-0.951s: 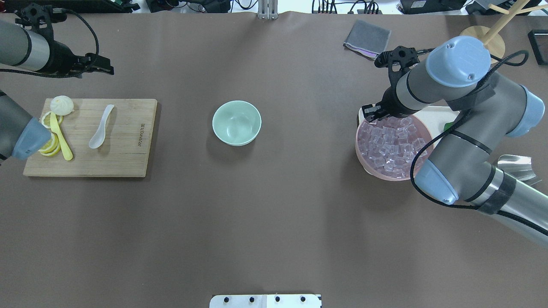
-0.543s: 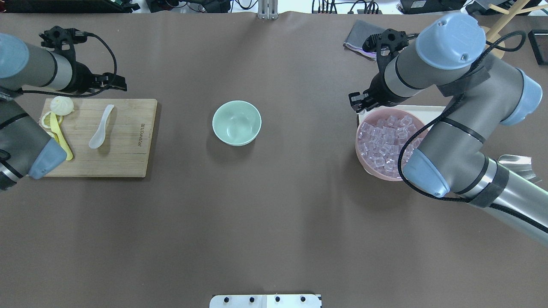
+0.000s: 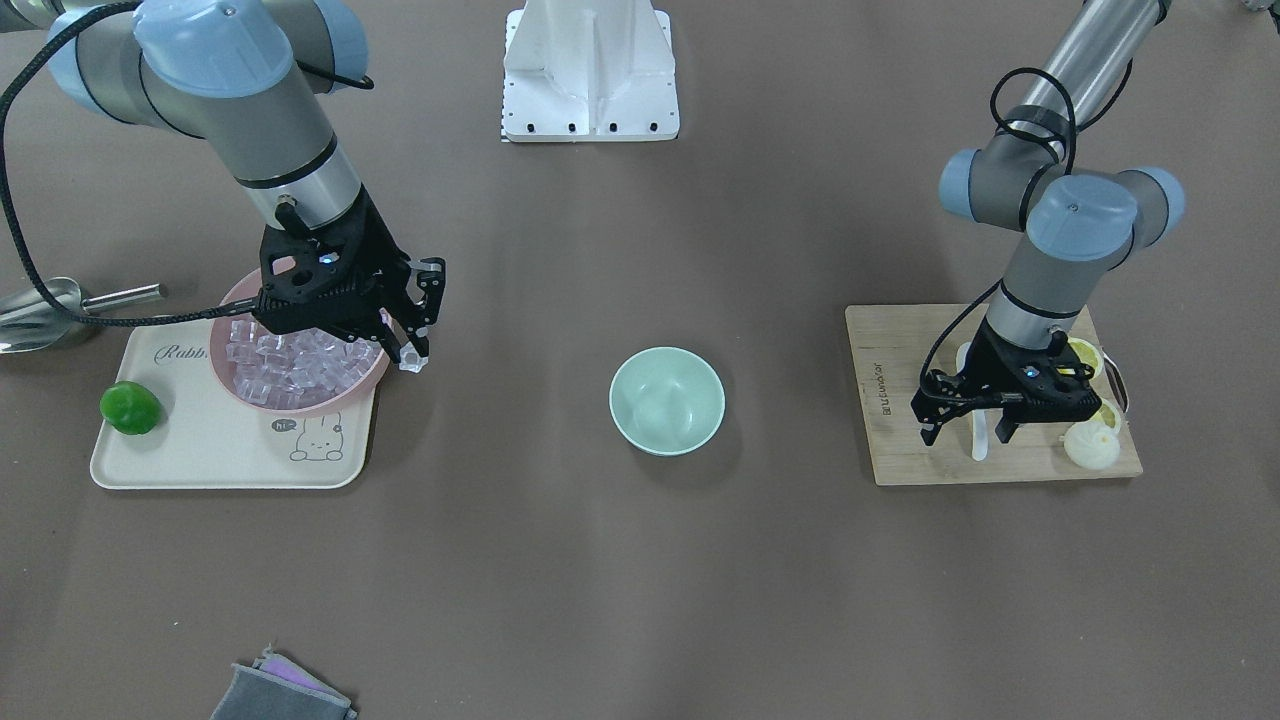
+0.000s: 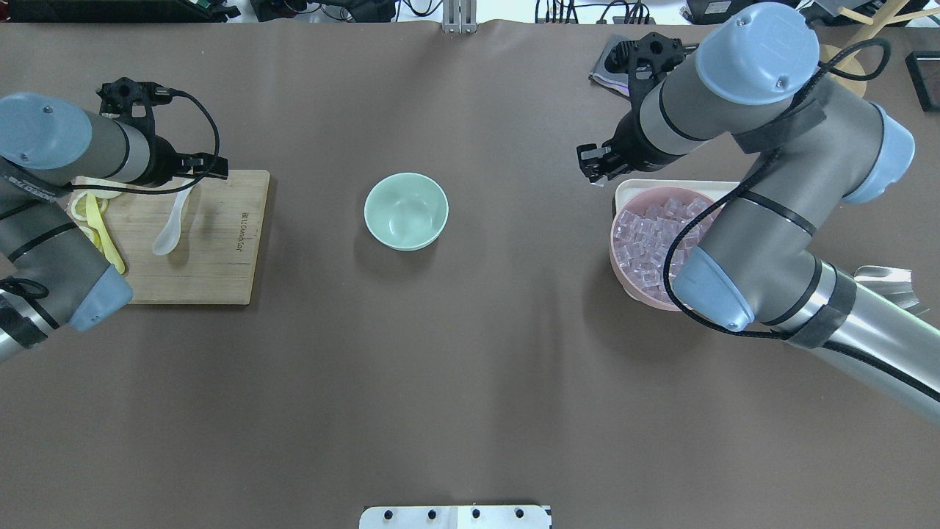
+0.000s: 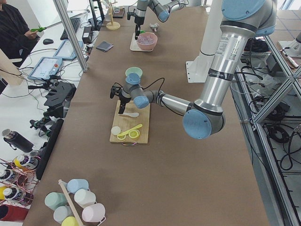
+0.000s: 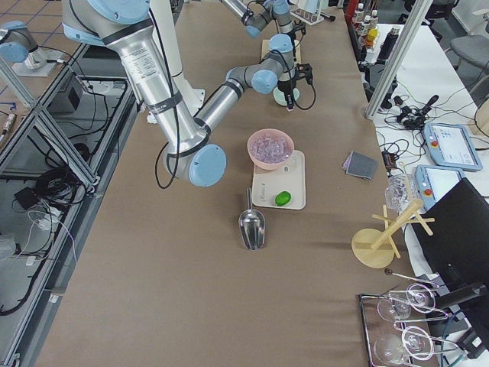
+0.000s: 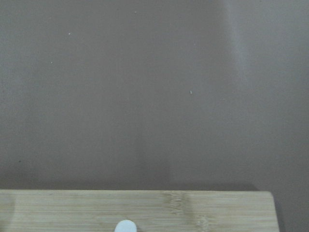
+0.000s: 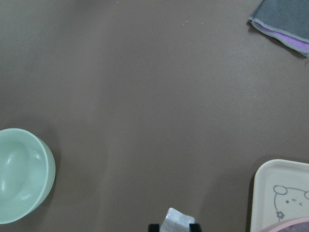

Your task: Put spoon and ice into bowl

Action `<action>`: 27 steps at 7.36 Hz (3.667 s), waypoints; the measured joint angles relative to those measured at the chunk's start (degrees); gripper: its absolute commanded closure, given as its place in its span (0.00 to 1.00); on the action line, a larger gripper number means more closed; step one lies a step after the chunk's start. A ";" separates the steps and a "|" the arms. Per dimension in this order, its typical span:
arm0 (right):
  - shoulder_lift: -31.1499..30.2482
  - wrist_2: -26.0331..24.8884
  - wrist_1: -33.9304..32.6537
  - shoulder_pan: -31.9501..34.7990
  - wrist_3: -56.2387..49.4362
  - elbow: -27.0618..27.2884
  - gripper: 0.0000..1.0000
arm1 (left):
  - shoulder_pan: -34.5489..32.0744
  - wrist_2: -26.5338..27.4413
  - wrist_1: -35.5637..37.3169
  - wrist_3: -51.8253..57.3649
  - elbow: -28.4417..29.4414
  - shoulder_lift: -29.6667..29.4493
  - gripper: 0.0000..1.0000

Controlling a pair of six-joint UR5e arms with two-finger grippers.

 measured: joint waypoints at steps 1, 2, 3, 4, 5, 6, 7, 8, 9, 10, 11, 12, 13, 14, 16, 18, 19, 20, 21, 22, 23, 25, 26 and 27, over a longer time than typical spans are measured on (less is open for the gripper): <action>0.26 -0.07 0.04 -0.06 0.26 -0.05 1.00 | 0.07 -0.09 0.11 0.66 -1.03 1.11 0.03; 0.41 -0.12 0.08 -0.08 0.36 -0.08 1.00 | 0.09 -0.21 0.12 1.99 -2.61 3.13 0.03; 0.68 -0.18 0.12 -0.17 0.39 -0.14 1.00 | 0.13 -0.24 0.07 3.11 -4.01 5.17 0.08; 1.28 -0.24 0.14 -0.38 0.53 -0.36 1.00 | 0.16 -0.24 0.01 3.64 -4.77 6.31 0.11; 1.98 -0.41 0.15 -0.67 0.73 -0.71 1.00 | 0.24 -0.22 -0.04 3.78 -5.07 6.70 0.11; 2.57 -0.82 0.17 -1.06 0.83 -1.02 1.00 | 0.31 -0.22 -0.06 3.79 -5.12 6.68 0.11; 3.12 -1.51 0.25 -1.69 0.91 -1.29 1.00 | 0.37 -0.21 -0.09 3.81 -4.99 6.53 0.11; 3.85 -2.41 0.39 -2.49 1.15 -1.71 1.00 | 0.46 -0.21 -0.13 3.82 -4.83 6.41 0.18; 4.61 -3.04 0.51 -3.12 1.55 -2.21 1.00 | 0.63 -0.22 -0.15 3.83 -4.81 6.30 0.27; 4.97 -3.37 0.56 -3.45 1.79 -2.43 1.00 | 0.85 -0.21 -0.16 3.81 -4.85 6.26 0.31; 5.21 -3.66 0.60 -3.72 1.89 -2.54 1.00 | 1.16 -0.19 -0.18 3.79 -4.90 6.26 0.31; 5.60 -4.16 0.63 -4.10 1.93 -2.71 1.00 | 1.51 -0.16 -0.24 3.83 -4.93 6.24 0.31; 6.06 -4.82 0.63 -4.55 1.94 -2.99 1.00 | 1.75 -0.14 -0.58 3.90 -4.77 6.25 0.39; 6.31 -5.18 0.64 -4.84 1.94 -3.16 1.00 | 1.85 -0.13 -1.22 3.94 -4.41 6.30 0.53; 6.93 -5.76 0.60 -5.53 1.94 -3.38 1.00 | 1.91 -0.14 -2.41 3.92 -3.82 6.43 0.82; 7.58 -6.70 0.65 -6.27 1.95 -3.62 1.00 | 1.88 -0.22 -3.05 3.92 -3.92 6.56 1.00; 7.67 -6.87 0.65 -6.44 1.97 -3.64 1.00 | 1.87 -0.29 -3.09 3.92 -4.08 6.67 1.00; 7.76 -6.93 0.62 -6.59 1.98 -3.66 1.00 | 1.84 -0.78 -3.06 3.92 -4.20 6.67 1.00; 7.94 -6.98 0.60 -6.78 1.98 -3.65 1.00 | 1.29 -2.41 -2.91 3.93 -4.46 6.54 1.00; 8.77 -7.47 0.62 -7.24 2.29 -4.29 1.00 | -0.79 -5.80 -2.55 3.97 -4.87 5.77 1.00; 10.72 -9.08 0.67 -8.13 3.17 -6.34 1.00 | -4.13 -10.41 -1.14 3.99 -5.17 3.69 1.00; 15.72 -14.87 2.03 -10.96 5.24 -13.09 1.00 | -9.61 -17.47 6.04 3.66 -5.53 -3.94 1.00; 17.22 -18.61 5.67 -12.56 6.12 -17.44 1.00 | -10.45 -18.58 8.90 2.38 -5.58 -7.43 1.00; 18.62 -21.45 9.84 -13.79 7.20 -21.90 1.00 | -10.59 -18.99 10.44 -0.30 -5.53 -10.18 1.00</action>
